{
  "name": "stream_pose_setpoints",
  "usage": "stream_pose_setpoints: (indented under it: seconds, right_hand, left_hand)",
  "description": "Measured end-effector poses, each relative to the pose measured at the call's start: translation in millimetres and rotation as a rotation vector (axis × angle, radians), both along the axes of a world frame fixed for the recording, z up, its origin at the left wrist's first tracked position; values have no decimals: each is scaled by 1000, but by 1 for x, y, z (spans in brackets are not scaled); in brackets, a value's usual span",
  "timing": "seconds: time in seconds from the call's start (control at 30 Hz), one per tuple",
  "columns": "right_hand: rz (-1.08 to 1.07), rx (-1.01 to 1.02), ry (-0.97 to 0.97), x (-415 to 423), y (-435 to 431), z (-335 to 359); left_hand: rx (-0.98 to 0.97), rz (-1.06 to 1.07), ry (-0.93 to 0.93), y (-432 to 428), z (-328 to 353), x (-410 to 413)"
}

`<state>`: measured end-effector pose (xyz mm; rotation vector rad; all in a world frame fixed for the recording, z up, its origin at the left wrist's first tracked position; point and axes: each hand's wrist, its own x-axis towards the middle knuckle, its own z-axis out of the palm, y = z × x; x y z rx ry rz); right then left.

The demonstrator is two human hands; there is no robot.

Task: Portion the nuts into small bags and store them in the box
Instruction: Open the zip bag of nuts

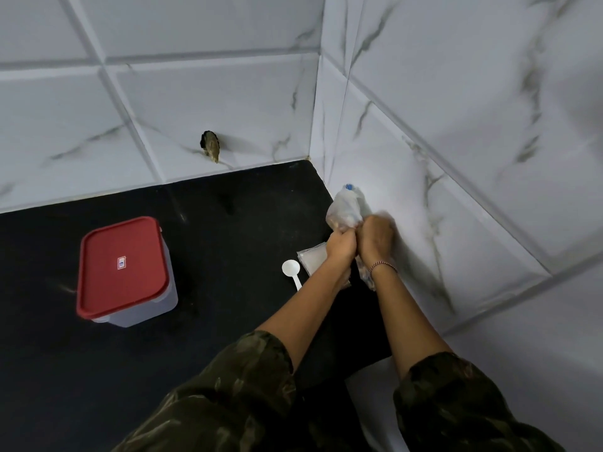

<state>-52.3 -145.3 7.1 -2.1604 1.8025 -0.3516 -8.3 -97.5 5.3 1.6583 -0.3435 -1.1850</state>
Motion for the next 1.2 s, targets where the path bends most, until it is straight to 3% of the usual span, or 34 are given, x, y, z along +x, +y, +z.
stream_pose_setpoints:
  seconds: [0.4,0.57,0.77,1.07,1.2]
  right_hand:
    - [138,-117,-196,68,32,54]
    - [222,-31,-270,110,66,55]
    - [277,54,-210,140,109,41]
    - [332,193,-245,136,149,8]
    - [337,429,-329,127,172,-20]
  left_hand:
    - [-125,188,-65,37,53,64]
    - [-80,299,-156,72,51,103]
    - [78,365,-166,110,31,135]
    - [179,365,-66,157,-4,141]
    - [247,346,15,174,-21,135]
